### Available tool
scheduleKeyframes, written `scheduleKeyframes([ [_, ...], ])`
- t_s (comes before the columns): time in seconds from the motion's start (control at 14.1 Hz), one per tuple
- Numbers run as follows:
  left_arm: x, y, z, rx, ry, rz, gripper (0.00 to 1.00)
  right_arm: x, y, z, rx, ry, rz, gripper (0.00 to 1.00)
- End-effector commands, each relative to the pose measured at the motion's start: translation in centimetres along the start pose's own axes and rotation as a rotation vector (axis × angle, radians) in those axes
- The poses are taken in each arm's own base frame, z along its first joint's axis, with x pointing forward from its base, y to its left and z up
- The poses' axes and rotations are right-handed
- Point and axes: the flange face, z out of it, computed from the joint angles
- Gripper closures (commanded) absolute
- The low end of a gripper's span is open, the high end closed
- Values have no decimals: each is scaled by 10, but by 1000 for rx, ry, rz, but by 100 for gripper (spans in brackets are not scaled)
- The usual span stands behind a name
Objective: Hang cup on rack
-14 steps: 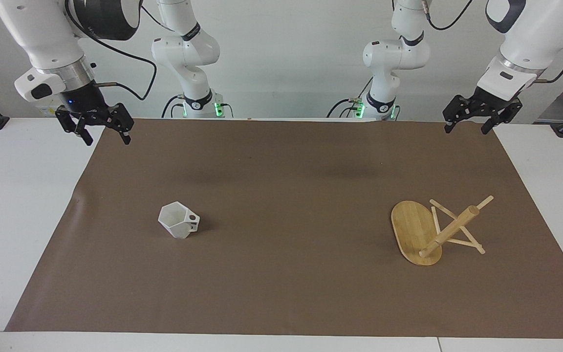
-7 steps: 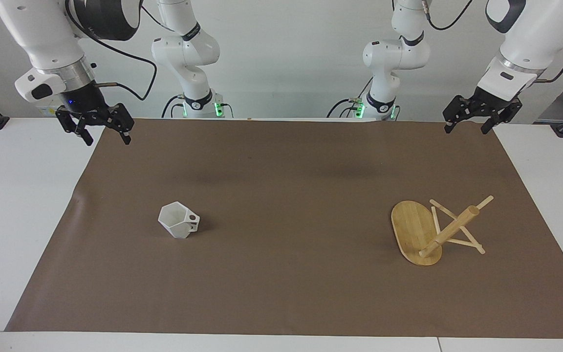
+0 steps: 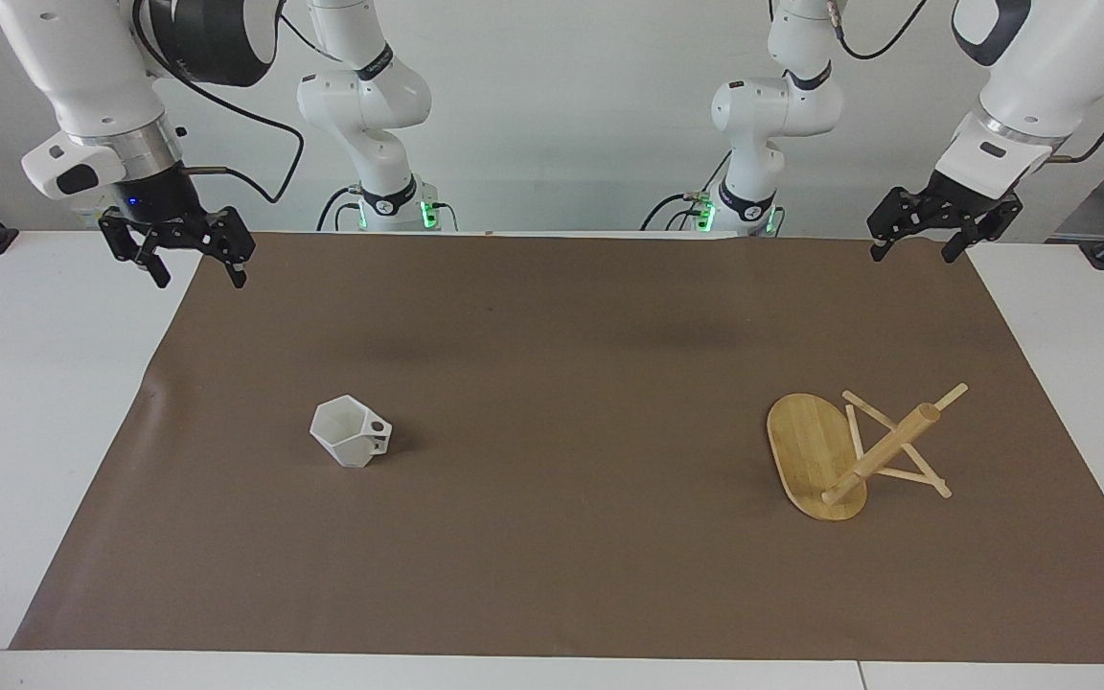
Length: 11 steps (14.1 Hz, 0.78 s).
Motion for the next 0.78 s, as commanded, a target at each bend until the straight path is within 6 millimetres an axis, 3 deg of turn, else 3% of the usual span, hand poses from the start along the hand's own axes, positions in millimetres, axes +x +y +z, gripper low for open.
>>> scheduleKeyframes([
  [0.0, -7, 1, -1, -13, 2, -7, 0, -1, -3, 3, -21, 12, -15, 0],
  [0.28, -7, 0, -1, -13, 2, -7, 0, 7, -9, 16, -19, 4, 46, 0],
  [0.36, -7, 0, 0, -13, 1, -9, 0, 11, -21, 22, -18, 4, 42, 0],
  [0.71, -8, -8, 1, -12, -8, -26, 0, 28, -31, 54, -13, -4, 37, 0],
])
